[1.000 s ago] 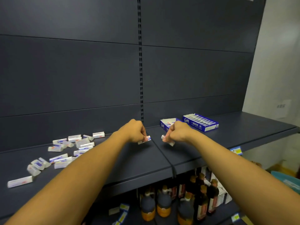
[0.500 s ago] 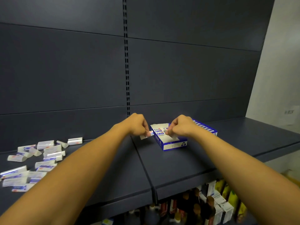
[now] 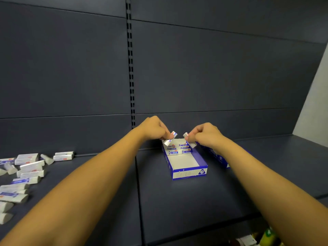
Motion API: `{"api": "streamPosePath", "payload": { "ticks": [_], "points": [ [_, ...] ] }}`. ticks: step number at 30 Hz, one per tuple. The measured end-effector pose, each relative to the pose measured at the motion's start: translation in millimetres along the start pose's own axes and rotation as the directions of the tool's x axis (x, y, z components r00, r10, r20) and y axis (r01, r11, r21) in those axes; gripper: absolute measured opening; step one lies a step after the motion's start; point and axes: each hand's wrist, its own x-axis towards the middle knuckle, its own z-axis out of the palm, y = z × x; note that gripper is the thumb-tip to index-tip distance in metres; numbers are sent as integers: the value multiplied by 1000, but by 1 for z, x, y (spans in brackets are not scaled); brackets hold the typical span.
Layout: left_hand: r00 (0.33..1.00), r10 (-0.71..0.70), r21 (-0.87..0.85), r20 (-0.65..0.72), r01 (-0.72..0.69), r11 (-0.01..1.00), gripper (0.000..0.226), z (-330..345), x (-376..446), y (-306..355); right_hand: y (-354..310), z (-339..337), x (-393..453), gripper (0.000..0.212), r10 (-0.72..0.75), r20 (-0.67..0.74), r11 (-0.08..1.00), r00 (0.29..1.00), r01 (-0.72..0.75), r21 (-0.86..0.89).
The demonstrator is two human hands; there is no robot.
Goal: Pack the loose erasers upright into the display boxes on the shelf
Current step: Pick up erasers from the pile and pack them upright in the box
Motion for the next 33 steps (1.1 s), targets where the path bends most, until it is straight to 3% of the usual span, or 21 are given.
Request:
{"api": "streamPosePath", "payload": {
  "ticks": [6,11,17,22,26,33],
  "points": [
    [995,-84,-31,-52,83,996,17,20,10,7,24,14,31,13,-16,79,994,997,7,109],
    [984,-117,60,-133,126,990,29,34,22,-2,36,18,48,9,-101,75,972,992,82,220],
    [977,-53,75,-208,70,995,8,54,23,-16,53,34,61,18,-88,-11,934,996,87,347],
    [970,9,146,-242,27,989,9,57,10,-24,52,41,61,19,-84,-76,921,994,107,375],
    [979,130,313,-155,-76,947,13,64,7,-20,50,47,56,19,-100,-108,934,989,131,331],
    [989,130,506,-69,-78,859,17,79,10,-19,51,50,52,18,-78,-113,937,990,112,330]
  ]
}}
